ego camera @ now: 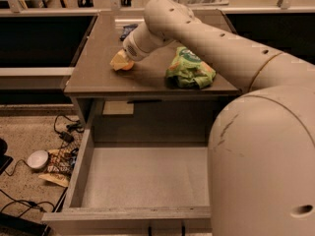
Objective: Pick orange from top drawer and place on counter
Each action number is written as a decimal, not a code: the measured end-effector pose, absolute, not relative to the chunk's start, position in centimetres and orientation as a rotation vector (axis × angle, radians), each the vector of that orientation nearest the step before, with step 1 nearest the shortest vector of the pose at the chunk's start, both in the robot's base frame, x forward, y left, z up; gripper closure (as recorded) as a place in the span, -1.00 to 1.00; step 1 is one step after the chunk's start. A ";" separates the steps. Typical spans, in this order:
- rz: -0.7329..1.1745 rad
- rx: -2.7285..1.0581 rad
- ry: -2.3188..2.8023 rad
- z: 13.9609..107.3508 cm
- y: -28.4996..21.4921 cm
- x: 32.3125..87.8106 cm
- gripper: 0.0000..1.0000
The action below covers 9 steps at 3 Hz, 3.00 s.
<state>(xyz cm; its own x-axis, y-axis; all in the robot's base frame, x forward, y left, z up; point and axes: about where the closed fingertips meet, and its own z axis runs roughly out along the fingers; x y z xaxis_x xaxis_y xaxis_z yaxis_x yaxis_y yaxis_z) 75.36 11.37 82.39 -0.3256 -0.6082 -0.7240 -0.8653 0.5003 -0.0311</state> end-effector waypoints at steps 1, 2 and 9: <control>0.480 -1.207 2.057 82.3 11.5 75.3 -0.27; 0.480 -1.207 2.057 82.4 11.5 75.3 -0.73; 0.444 -1.012 1.767 105.2 0.0 64.2 -1.00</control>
Offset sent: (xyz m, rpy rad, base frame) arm -0.0003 0.0014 -0.0012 -0.0005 0.0021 0.0021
